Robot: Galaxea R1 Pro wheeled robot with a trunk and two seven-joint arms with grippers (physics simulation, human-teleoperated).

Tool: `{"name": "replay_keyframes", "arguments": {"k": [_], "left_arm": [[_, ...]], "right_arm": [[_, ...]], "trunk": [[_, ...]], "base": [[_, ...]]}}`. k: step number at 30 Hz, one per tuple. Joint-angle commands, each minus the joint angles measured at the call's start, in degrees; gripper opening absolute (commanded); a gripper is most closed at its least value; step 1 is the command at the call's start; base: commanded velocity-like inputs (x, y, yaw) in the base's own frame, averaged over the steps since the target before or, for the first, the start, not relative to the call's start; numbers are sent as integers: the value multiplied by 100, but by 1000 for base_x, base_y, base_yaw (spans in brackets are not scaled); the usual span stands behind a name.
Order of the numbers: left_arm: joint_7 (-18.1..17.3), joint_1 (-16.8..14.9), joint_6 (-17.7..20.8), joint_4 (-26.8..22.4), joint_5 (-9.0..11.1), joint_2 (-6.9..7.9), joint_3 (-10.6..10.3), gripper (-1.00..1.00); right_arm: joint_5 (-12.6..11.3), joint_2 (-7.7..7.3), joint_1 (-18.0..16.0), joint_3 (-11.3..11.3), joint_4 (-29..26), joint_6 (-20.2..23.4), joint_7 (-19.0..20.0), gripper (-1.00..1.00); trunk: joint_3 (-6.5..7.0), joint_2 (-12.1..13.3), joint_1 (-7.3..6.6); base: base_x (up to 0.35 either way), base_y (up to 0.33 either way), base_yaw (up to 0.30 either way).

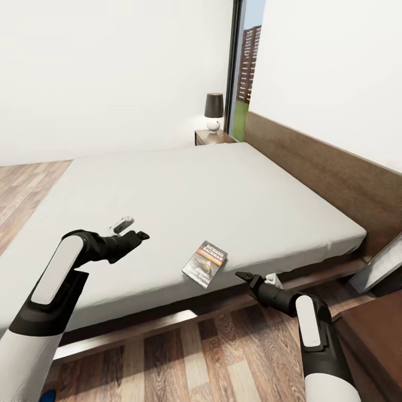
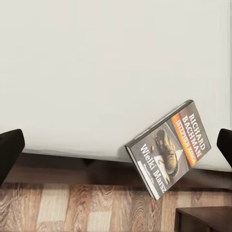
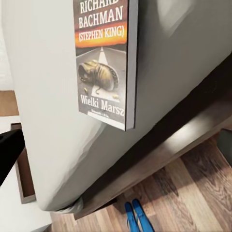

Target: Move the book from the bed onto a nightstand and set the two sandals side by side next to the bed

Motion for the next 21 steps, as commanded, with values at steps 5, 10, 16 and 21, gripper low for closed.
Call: {"name": "replay_keyframes", "arguments": {"k": [5,10,16,21], "left_arm": [[50,-37,15,-5,53,-40,13,100],[50,-59,19,-5,58,-62,17,100],[49,-75,24,-5,153,-55,21,100],[49,-83,32,-5,352,-26,22,100]], "right_arm": [[-25,7,-19,-22,98,29,83,100],[-198,7,-23,-10,246,29,178,100],[-368,7,-30,149,849,-445,337,100],[-417,7,-44,378,1767,-1434,1011,100]], "trunk": [[-55,-204,110],[-123,-405,220],[-220,-645,352],[-306,-846,461]], "base": [[0,0,-4],[0,0,5],[0,0,2],[0,0,0]]}}
